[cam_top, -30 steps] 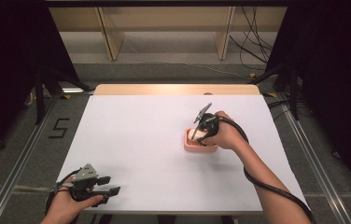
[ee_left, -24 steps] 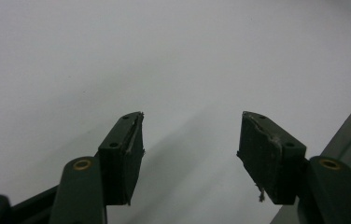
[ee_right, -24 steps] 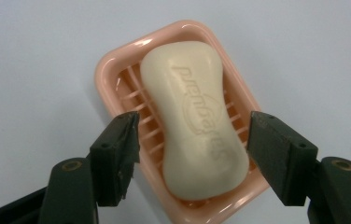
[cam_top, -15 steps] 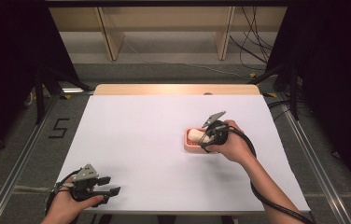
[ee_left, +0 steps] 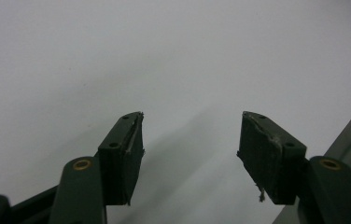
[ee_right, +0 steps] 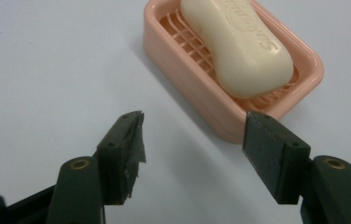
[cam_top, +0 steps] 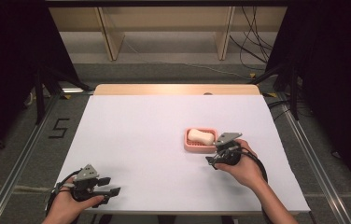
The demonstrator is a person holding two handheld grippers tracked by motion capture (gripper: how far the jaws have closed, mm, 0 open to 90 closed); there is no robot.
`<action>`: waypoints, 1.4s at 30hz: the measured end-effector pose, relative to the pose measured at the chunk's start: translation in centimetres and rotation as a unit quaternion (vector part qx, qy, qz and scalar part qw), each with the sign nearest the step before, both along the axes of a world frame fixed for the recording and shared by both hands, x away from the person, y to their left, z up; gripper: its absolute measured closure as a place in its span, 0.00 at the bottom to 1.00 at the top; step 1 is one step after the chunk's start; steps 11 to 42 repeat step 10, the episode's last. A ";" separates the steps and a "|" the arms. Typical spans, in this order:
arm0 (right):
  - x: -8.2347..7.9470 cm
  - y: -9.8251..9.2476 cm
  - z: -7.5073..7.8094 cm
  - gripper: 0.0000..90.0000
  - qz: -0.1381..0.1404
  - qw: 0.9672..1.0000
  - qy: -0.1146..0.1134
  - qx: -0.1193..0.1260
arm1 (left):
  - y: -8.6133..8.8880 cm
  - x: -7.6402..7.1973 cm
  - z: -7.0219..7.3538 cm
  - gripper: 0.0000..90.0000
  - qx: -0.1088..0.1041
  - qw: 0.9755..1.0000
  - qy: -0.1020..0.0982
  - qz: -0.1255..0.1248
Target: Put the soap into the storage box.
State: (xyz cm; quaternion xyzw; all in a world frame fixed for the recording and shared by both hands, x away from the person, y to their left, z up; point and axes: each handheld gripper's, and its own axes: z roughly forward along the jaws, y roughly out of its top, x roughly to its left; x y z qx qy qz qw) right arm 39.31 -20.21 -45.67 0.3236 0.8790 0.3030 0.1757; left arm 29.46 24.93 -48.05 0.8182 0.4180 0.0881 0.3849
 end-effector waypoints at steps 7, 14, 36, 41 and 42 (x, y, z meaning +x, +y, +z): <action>-1.7 -0.4 -1.2 0.43 -0.019 0.999 0.009 0.025 | 0.5 0.2 0.0 0.44 -0.015 1.000 -0.001 0.014; -2.2 -0.4 -1.5 0.43 -0.018 0.999 0.002 0.029 | 0.8 0.3 0.0 0.44 -0.014 1.000 -0.003 0.018; -2.2 -0.4 -1.5 0.43 -0.018 0.999 0.002 0.029 | 0.8 0.3 0.0 0.44 -0.014 1.000 -0.003 0.018; -2.2 -0.4 -1.5 0.43 -0.018 0.999 0.002 0.029 | 0.8 0.3 0.0 0.44 -0.014 1.000 -0.003 0.018; -2.2 -0.4 -1.5 0.43 -0.018 0.999 0.002 0.029 | 0.8 0.3 0.0 0.44 -0.014 1.000 -0.003 0.018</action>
